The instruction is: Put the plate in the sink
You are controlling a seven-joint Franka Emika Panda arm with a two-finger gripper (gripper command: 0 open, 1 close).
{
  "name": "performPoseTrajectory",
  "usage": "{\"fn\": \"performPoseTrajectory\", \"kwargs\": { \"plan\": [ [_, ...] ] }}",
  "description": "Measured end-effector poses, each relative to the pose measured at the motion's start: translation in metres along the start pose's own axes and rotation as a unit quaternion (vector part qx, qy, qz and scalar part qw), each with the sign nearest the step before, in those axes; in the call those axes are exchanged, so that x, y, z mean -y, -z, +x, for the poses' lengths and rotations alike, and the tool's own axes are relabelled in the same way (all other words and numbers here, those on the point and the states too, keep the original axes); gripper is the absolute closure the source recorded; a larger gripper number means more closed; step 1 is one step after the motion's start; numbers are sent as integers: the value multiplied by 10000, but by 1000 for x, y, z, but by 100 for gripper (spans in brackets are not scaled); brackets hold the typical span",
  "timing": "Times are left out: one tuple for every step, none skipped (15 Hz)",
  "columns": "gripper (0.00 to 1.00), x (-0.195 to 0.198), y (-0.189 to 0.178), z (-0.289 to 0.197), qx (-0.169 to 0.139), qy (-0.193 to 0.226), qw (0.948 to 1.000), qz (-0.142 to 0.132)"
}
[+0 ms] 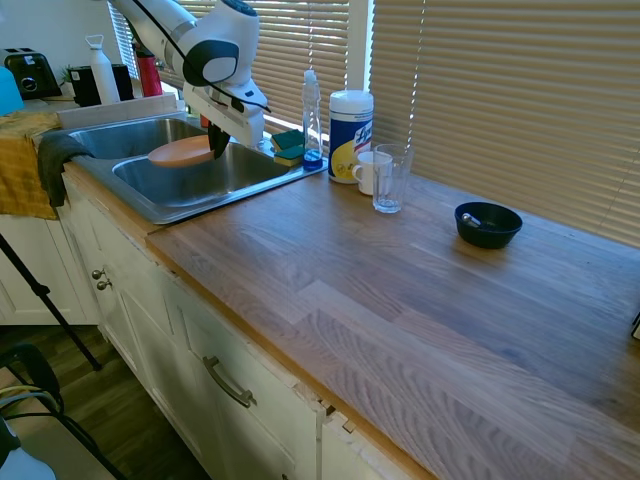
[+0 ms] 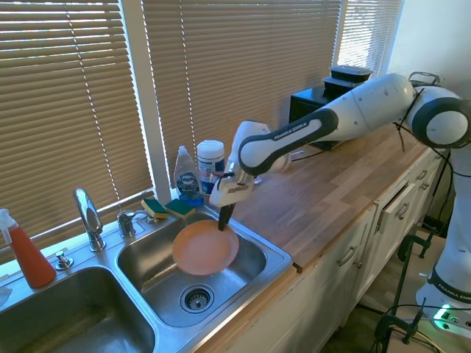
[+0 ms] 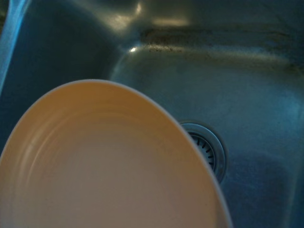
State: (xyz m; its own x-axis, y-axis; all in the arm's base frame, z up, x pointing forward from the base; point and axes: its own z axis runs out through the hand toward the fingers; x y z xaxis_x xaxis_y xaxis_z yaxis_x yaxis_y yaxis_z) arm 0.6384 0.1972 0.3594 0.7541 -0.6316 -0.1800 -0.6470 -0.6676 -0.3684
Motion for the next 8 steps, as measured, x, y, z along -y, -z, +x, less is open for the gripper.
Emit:
{"fn": "performPoseTrajectory", "kwargs": {
  "plan": [
    [100,8,-15,2,-46,40,9999,-108],
    [100,17,-29,3,-100,67,9997,-208],
    [100,23,-42,5,-135,103,9994,-303],
    [100,28,-54,6,-144,105,9989,-443],
    [100,31,-64,7,-127,60,9980,-611],
    [100,32,-75,11,-66,23,9971,-759],
    [100,33,-83,15,-5,7,9961,-880],
    [100,33,-91,21,70,-20,9948,-1015]
  ]
}}
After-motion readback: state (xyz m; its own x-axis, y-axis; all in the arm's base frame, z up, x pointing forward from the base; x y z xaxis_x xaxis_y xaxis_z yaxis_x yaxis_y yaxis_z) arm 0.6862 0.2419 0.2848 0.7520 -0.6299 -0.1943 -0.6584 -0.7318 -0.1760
